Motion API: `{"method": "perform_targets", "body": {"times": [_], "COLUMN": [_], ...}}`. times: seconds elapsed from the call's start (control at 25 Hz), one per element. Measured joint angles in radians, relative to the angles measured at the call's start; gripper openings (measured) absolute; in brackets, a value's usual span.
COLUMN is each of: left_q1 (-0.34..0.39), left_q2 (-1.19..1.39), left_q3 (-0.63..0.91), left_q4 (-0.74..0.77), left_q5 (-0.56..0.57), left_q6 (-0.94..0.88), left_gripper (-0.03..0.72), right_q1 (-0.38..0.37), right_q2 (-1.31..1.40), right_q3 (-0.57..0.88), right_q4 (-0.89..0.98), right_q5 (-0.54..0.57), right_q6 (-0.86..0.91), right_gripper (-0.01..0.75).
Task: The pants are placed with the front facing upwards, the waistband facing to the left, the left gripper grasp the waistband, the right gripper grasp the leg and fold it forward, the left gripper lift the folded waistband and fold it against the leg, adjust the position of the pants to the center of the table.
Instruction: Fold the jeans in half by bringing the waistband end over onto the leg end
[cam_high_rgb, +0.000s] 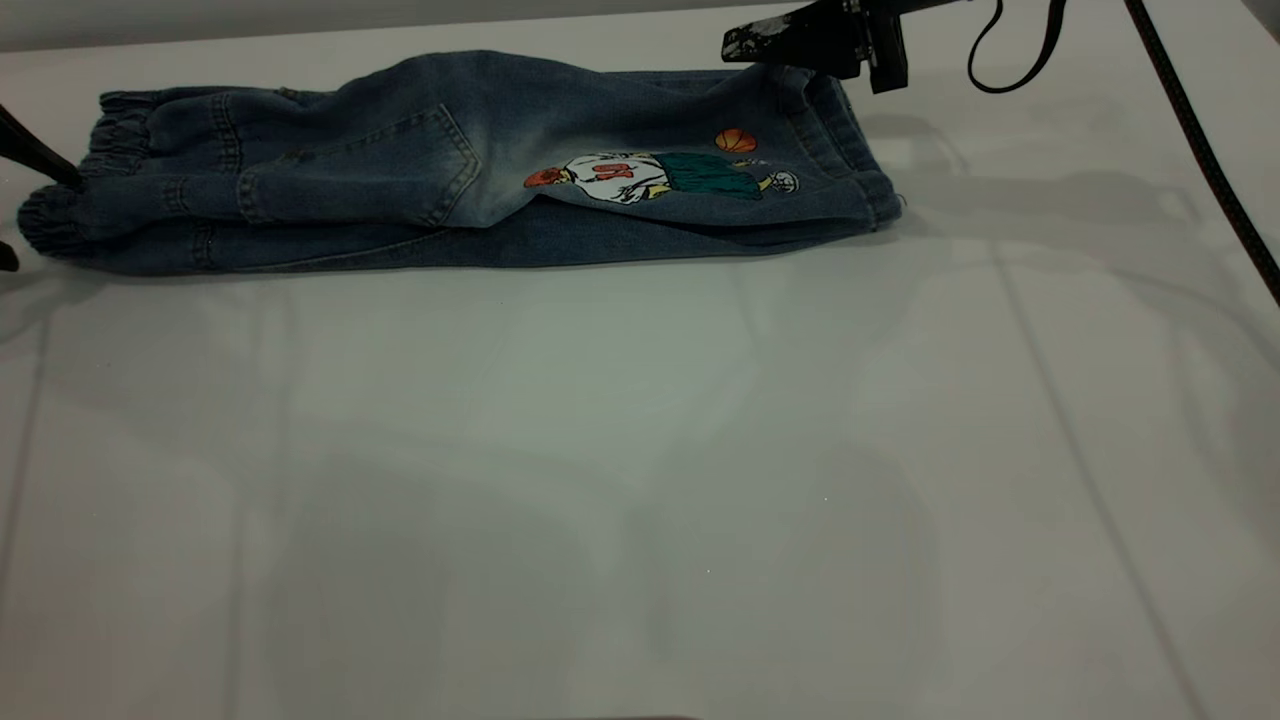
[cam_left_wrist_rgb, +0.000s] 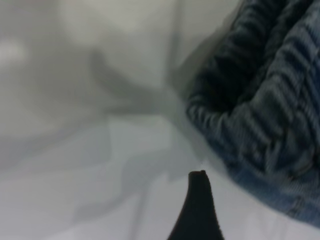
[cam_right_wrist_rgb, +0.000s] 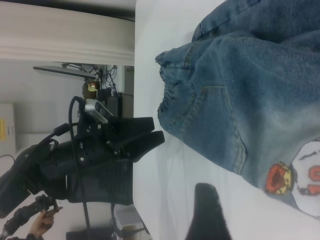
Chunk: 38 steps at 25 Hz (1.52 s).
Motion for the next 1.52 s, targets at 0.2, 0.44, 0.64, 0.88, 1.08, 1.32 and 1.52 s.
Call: {"method": "perform_targets", "body": {"times": [0.2, 0.44, 0.64, 0.88, 1.08, 1.32, 1.52], "left_q1": [-0.029, -0.04, -0.043, -0.044, -0.048, -0.087, -0.141], "left_q2": [0.036, 0.078, 0.094, 0.128, 0.132, 0.057, -0.068], "left_q3": [-0.006, -0.006, -0.006, -0.008, -0.008, -0.008, -0.008], "left_q4": [-0.072, -0.1, -0.16, -0.296, -0.304, -0.297, -0.294], "left_q5": [-0.043, -0.082, -0.105, -0.097, -0.098, -0.104, -0.086], "left_q6": [0.04, 0.059, 0.109, 0.198, 0.211, 0.25, 0.296], "left_gripper": [0.533, 0.531, 0.477, 0.38, 0.115, 0.074, 0.073], "right_q1": [0.0, 0.0, 0.0, 0.0, 0.022, 0.109, 0.202], "right_q2": [0.0, 0.0, 0.0, 0.0, 0.0, 0.0, 0.0], "right_q3": [-0.001, -0.001, -0.001, -0.001, -0.001, -0.071, -0.193], "right_q4": [0.0, -0.003, -0.004, -0.004, 0.009, -0.058, -0.265], "right_q5": [-0.003, -0.005, -0.01, -0.013, -0.015, -0.125, -0.293], "right_q6": [0.0, 0.0, 0.0, 0.0, 0.0, 0.038, 0.147], "right_gripper": [0.423, 0.423, 0.423, 0.423, 0.423, 0.423, 0.423]}}
